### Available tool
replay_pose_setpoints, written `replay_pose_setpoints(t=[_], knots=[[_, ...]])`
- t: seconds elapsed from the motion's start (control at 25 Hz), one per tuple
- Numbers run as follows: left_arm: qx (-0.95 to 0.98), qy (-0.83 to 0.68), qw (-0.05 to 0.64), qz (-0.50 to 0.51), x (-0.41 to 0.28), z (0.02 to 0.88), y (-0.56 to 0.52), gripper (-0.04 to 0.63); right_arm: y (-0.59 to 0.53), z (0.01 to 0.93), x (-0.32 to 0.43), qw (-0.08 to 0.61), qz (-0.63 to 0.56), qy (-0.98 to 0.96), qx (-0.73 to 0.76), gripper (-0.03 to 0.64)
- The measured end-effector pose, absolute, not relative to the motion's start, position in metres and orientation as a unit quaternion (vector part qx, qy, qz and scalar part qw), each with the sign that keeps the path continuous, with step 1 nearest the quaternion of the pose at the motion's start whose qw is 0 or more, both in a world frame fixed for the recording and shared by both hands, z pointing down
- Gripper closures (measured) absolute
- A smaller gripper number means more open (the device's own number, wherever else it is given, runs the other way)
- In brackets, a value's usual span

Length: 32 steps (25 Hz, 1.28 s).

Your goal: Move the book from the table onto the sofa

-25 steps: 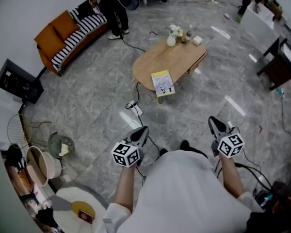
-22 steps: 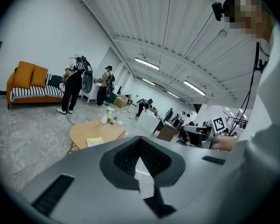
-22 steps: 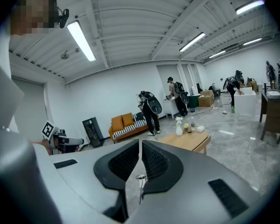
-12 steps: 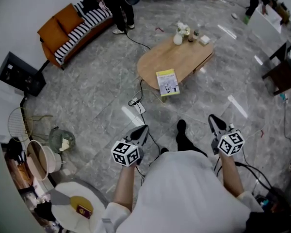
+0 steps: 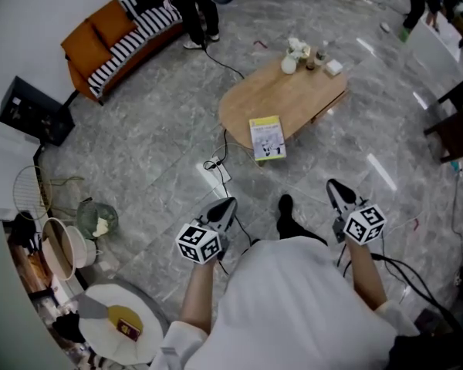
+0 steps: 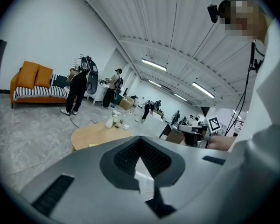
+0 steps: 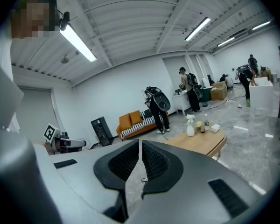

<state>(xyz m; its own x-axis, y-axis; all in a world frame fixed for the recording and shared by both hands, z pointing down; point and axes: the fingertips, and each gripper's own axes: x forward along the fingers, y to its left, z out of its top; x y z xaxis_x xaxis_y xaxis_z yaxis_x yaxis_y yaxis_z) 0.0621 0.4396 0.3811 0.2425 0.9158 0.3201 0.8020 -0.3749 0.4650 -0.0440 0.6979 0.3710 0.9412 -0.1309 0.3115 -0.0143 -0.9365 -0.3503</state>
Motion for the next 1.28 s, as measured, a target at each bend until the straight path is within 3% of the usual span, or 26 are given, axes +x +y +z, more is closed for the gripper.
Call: replay_pose_setpoints(t=[0.8, 1.28], knots=[[0.816, 0.480, 0.101, 0.305, 0.139, 0.400, 0.561, 0.594, 0.829, 0.420, 0.065, 0.193, -0.232, 0.108, -0.947, 0.572], [0.811, 0.473, 0.091, 0.330, 0.155, 0.412, 0.589, 0.594, 0.834, 0.448, 0.086, 0.218, -0.258, 0.139, -0.931, 0.572]])
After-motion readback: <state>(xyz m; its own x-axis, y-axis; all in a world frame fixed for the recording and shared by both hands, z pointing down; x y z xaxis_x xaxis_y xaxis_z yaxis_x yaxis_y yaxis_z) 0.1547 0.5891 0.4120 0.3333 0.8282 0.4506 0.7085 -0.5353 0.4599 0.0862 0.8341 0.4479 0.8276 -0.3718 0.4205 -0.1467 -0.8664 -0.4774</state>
